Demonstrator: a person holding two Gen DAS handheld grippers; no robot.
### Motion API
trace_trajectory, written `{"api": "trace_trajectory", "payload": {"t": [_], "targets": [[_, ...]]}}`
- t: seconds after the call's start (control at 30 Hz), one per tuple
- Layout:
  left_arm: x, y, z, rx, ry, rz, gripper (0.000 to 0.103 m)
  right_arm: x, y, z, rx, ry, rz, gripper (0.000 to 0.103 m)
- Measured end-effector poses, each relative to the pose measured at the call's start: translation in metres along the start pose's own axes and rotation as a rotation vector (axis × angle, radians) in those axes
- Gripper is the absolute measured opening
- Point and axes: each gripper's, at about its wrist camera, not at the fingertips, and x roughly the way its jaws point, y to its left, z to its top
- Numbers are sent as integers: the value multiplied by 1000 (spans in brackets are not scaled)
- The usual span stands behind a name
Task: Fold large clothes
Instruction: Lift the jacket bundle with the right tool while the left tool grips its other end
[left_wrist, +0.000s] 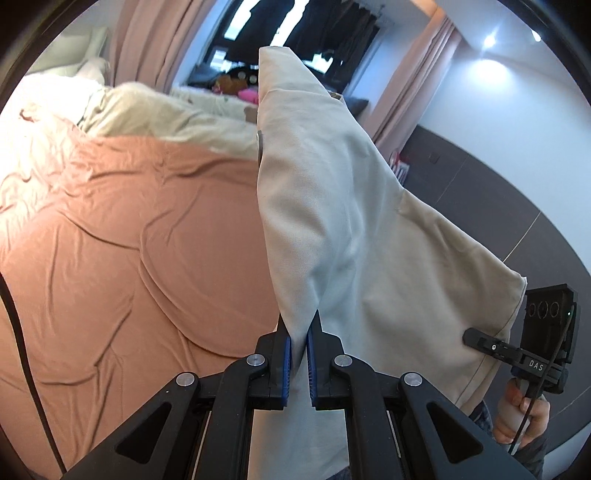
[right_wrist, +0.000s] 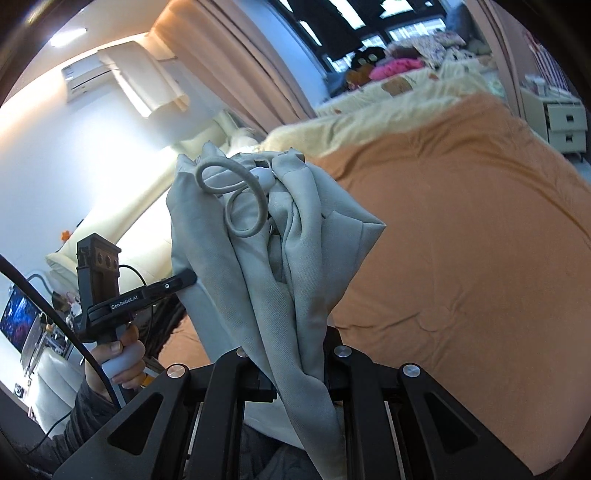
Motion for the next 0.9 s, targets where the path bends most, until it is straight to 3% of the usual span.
{"api": "trace_trajectory", "payload": {"t": [0.43, 0.77, 0.9], "targets": [[-131, 16, 4, 13, -169, 41, 7, -30, 73, -35, -108, -53, 71, 8], [-226, 68, -10, -16, -257, 143, 6, 13, 122, -41, -199, -24, 164, 8], [-263, 101, -14, -70, -277, 197, 6, 41, 142, -38, -231, 7, 212, 8]]}}
